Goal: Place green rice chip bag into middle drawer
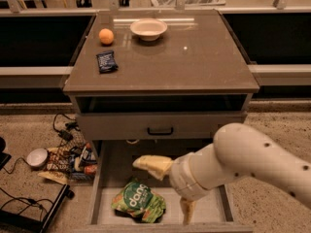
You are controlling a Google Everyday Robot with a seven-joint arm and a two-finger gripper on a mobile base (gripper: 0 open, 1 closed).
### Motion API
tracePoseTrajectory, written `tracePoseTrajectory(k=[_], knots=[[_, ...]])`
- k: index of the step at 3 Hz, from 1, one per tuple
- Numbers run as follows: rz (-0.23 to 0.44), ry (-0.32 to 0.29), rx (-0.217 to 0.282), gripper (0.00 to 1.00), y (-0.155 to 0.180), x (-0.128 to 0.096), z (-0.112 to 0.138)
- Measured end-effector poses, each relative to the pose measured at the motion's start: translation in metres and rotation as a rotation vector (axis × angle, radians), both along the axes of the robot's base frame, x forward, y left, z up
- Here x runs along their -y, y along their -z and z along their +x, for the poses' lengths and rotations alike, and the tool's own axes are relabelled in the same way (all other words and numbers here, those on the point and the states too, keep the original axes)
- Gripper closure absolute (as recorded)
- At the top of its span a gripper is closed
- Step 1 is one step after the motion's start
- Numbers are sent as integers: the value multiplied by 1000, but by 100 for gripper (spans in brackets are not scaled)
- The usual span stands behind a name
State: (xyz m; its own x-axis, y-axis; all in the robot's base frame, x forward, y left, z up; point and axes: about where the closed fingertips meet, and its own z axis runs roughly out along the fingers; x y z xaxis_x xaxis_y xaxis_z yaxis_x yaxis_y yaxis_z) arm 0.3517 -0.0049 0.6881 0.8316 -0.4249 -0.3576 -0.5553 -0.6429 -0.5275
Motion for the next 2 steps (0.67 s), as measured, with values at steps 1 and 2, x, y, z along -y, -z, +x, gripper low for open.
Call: tracePoseTrajectory(k=[1, 2], knots=[[51, 151, 76, 0, -49, 41, 37], [91, 306, 157, 0, -91, 76, 70]])
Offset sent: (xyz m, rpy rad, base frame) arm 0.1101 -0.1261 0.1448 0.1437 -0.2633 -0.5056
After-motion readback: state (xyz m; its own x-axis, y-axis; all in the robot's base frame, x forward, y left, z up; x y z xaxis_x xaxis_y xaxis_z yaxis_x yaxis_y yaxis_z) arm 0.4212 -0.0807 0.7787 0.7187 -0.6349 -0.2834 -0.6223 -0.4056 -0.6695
